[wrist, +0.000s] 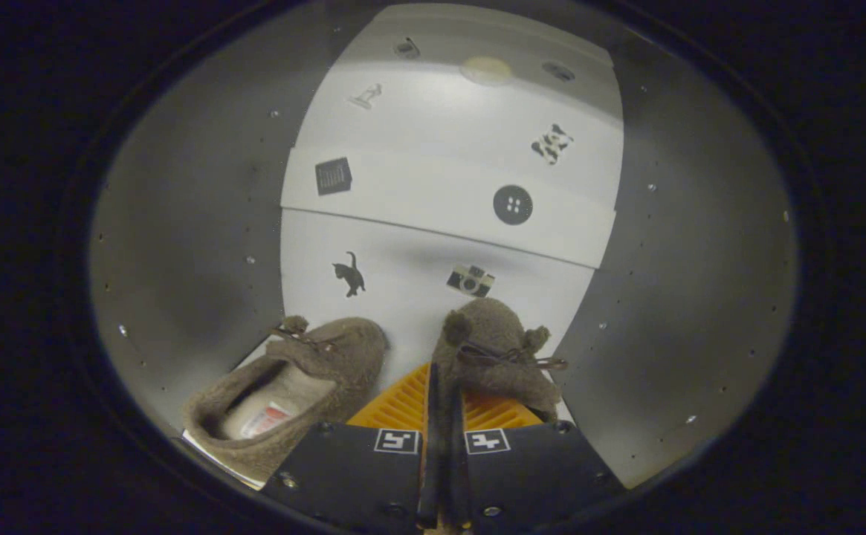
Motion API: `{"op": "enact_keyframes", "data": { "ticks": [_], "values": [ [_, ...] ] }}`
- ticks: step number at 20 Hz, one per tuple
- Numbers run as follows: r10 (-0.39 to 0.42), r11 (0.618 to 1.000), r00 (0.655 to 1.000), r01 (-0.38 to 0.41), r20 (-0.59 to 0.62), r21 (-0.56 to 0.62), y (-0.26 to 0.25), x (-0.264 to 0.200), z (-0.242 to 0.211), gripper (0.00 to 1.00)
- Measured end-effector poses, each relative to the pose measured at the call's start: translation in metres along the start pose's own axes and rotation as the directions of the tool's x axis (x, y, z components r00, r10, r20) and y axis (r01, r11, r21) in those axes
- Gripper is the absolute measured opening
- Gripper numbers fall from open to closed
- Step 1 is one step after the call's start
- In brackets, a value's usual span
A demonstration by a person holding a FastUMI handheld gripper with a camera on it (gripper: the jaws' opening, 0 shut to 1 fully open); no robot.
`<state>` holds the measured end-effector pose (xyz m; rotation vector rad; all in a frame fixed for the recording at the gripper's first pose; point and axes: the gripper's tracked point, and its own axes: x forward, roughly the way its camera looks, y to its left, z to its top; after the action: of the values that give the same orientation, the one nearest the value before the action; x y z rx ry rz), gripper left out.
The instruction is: Open the shoe cabinet door, grab the shoes and put them into the shoe cabinet, then close the shoe cabinet door.
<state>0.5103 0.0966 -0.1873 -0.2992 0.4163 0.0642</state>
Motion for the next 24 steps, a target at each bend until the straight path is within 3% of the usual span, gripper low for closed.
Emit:
{"op": "enact_keyframes", "data": {
  "ticks": [4, 6, 9, 11, 13, 17, 24],
  "values": [
    [0.021, 0.999, 1.000, -0.021, -0.010, 0.038, -0.002, 0.009, -0.006, 0.12],
    [0.054, 0.997, 0.998, -0.052, -0.042, 0.057, 0.002, 0.012, -0.012, 0.16],
    [0.044, 0.997, 0.997, -0.040, -0.057, 0.067, -0.001, 0.010, -0.013, 0.23],
    [0.054, 0.996, 0.995, -0.047, -0.089, 0.073, 0.001, 0.006, -0.017, 0.39],
    [0.070, 0.993, 0.993, -0.061, -0.097, 0.098, 0.005, 0.002, -0.015, 0.42],
    [0.084, 0.992, 0.991, -0.073, -0.104, 0.105, 0.011, -0.022, -0.011, 0.68],
    [0.077, 0.993, 0.997, -0.077, 0.011, 0.095, 0.006, -0.096, 0.009, 0.79]
  ]
}}
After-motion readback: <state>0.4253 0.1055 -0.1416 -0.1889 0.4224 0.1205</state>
